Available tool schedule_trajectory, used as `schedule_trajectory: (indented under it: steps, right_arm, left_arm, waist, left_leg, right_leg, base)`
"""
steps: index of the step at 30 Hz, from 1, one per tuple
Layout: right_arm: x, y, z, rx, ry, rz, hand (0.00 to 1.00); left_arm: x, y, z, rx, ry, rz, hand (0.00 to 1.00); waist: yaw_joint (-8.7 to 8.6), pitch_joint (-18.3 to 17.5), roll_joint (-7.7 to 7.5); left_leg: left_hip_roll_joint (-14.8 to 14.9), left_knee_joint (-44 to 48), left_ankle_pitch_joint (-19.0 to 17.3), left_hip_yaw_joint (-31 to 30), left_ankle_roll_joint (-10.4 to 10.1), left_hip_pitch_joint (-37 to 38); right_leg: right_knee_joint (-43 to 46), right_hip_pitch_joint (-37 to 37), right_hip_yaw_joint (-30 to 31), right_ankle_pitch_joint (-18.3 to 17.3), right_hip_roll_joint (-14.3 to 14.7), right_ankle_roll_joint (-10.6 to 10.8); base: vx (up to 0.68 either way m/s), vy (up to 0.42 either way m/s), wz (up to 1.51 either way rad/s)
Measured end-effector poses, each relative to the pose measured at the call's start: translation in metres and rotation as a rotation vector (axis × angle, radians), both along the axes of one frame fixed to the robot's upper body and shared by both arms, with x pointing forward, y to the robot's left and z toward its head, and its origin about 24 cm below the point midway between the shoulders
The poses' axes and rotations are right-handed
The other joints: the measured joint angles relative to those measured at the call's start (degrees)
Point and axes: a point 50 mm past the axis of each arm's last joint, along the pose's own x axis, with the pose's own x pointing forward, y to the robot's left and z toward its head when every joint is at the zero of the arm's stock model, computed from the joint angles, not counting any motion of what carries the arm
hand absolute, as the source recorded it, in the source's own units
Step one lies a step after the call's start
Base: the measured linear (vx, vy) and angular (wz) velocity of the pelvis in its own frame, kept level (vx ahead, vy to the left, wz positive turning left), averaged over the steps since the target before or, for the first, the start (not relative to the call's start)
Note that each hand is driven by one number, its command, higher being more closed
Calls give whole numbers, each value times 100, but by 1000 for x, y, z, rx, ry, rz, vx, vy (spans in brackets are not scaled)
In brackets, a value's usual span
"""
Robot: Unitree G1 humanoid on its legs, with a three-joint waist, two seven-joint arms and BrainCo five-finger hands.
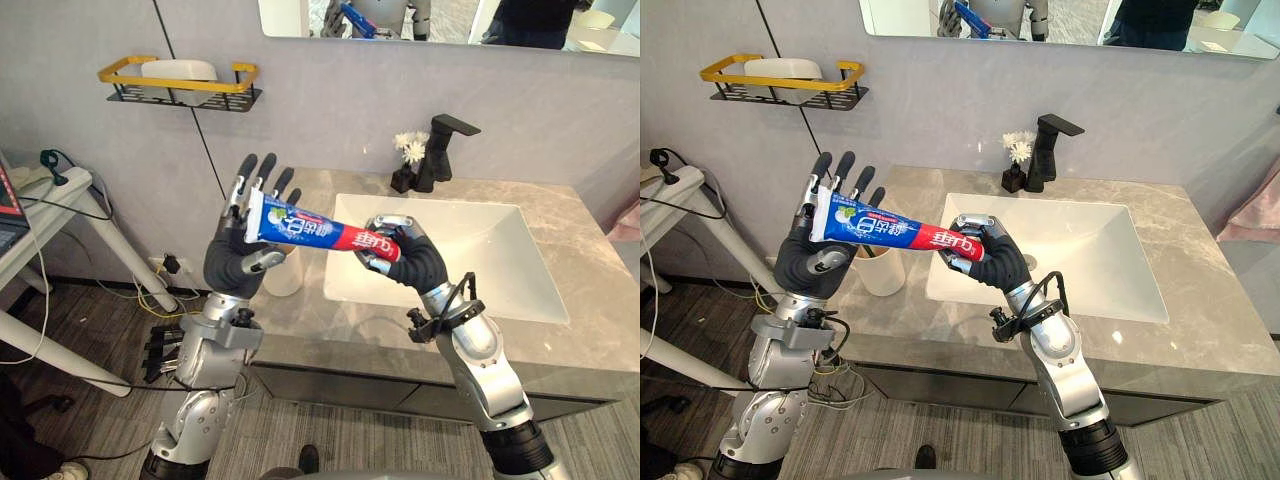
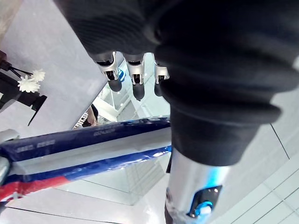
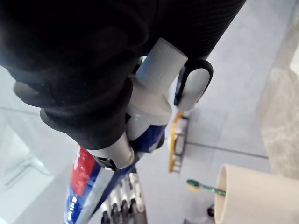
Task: Organize washtable
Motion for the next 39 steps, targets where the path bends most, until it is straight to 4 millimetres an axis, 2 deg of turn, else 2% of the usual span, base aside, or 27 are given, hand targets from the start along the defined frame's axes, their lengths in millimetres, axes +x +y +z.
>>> schedule_trajectory:
  steps: [14,27,33,39]
  right_arm:
    - [0,1,0,33,5,-17,100]
    - [-3,16,-3,43,29,42,100]
    - [-7,30,-7,23,55,116,100]
    - [-7,30,-7,33,61,122,100]
  left_arm:
    - [-4,-11,-7,-25,37,-44,0]
    - [0,-25,-19,-65,113,-72,0]
    - [0,-30,-18,-68,108,-94,0]
    - [4,-33,-11,-77,86,-98,0]
  waist:
    - [-3,-2,-2]
    - [-18,-14,-22]
    - [-117,-36,-55]
    - [-136,-41,-63]
  left_leg:
    - [3,0,-8,22,2,-3]
    - [33,-2,-8,92,2,-3]
    - [67,-3,-7,152,1,-3]
    - [82,-6,-6,163,1,-8]
  right_leg:
    - [-31,-12,40,24,3,4]
    - [-31,-47,113,46,23,-3]
    - [-39,-63,161,65,63,-24]
    - [-37,-89,186,78,70,-42]
  base:
    - [8,2,-1]
    - [6,4,-2]
    - [6,4,-3]
    - [2,6,-4]
